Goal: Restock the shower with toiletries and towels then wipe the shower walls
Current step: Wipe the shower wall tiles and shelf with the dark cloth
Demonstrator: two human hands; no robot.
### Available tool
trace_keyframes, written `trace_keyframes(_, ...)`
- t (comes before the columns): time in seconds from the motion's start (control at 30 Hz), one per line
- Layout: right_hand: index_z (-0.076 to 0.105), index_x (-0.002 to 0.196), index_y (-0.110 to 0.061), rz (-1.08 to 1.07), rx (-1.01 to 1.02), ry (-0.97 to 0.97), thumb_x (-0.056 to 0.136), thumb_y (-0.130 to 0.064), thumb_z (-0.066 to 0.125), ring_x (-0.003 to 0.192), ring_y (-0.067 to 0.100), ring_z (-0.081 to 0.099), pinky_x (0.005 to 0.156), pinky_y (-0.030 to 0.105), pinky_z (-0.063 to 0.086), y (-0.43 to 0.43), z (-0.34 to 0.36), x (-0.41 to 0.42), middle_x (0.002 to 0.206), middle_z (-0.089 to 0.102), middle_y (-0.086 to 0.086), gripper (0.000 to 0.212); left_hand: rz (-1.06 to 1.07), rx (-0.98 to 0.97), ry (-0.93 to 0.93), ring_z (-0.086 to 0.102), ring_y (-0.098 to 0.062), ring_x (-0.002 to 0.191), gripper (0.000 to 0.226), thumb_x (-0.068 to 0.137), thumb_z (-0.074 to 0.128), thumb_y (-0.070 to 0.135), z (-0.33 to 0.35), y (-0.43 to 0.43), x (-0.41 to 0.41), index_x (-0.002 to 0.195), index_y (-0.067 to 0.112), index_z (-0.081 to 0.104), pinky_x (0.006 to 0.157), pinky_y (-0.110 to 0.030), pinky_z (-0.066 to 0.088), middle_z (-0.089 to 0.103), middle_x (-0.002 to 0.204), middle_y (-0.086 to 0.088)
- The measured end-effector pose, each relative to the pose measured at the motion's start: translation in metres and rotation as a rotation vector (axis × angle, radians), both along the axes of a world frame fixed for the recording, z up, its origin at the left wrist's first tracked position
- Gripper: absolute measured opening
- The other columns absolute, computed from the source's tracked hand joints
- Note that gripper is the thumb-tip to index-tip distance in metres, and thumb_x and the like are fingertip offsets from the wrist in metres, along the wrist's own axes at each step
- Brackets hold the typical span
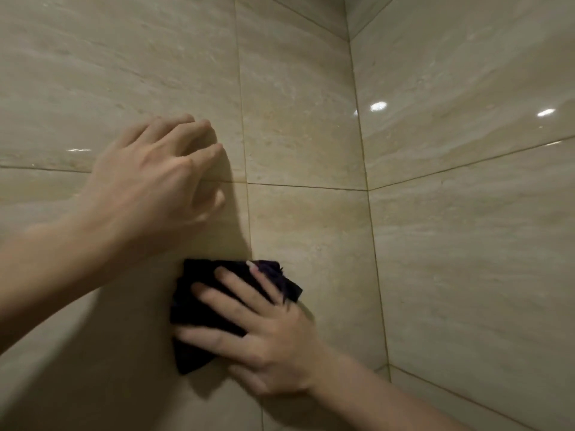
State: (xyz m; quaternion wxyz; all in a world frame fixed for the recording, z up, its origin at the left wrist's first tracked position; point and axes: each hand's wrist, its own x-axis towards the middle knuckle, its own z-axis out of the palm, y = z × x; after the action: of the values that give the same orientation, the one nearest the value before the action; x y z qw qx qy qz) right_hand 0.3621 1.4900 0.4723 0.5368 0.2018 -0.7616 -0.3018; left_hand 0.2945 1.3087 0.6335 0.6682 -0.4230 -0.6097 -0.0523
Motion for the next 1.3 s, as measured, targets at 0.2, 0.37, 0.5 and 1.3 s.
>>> trace_keyframes(0.2, 0.026, 0.157, -0.033, -0.099, -0.423, 0.141, 0.098, -0.031, 0.045, 0.156, 0.025, 0.007, 0.125, 0.052, 0.010, 0.046, 0.012, 0.011, 0.167, 0.015, 0.003, 0.061, 0.005, -0.066, 0.027, 0.048, -0.037, 0.125, 0.065, 0.079, 0.041, 0.055, -0.024, -0.010, -0.001, 0.121, 0.015, 0.070, 0.094, -0.055, 0.043, 0.059, 0.134, -0.015)
trace_keyframes(0.37, 0.007, 0.159, -0.042, -0.088, -0.894, 0.248, 0.108, -0.038, 0.028, 0.155, 0.008, -0.009, 0.127, 0.044, 0.002, 0.080, 0.046, 0.020, 0.169, -0.001, -0.008, 0.056, -0.018, -0.123, 0.016, 0.048, -0.037, 0.126, 0.063, 0.083, 0.041, 0.051, -0.046, -0.006, 0.003, 0.126, 0.012, 0.066, 0.098, -0.053, 0.041, 0.058, 0.135, -0.015)
trace_keyframes(0.5, 0.009, 0.160, -0.038, -0.058, -1.071, 0.306, 0.107, -0.041, 0.021, 0.155, 0.011, -0.003, 0.127, 0.045, 0.003, 0.101, 0.042, 0.021, 0.169, 0.005, -0.001, 0.055, -0.001, -0.130, -0.018, 0.043, -0.039, 0.133, 0.069, 0.080, 0.042, 0.052, -0.057, 0.003, 0.003, 0.132, 0.009, 0.058, 0.104, -0.051, 0.035, 0.051, 0.142, -0.018)
trace_keyframes(1.3, 0.017, 0.160, -0.032, 0.058, -1.759, 0.585, 0.100, -0.050, 0.019, 0.156, 0.014, -0.002, 0.125, 0.039, -0.001, -0.049, -0.095, -0.026, 0.169, 0.003, -0.004, 0.063, -0.127, -0.465, 0.043, 0.050, -0.040, 0.134, 0.050, 0.090, 0.040, 0.035, -0.144, 0.019, 0.020, 0.120, 0.003, 0.063, 0.113, -0.051, 0.038, 0.057, 0.141, -0.022)
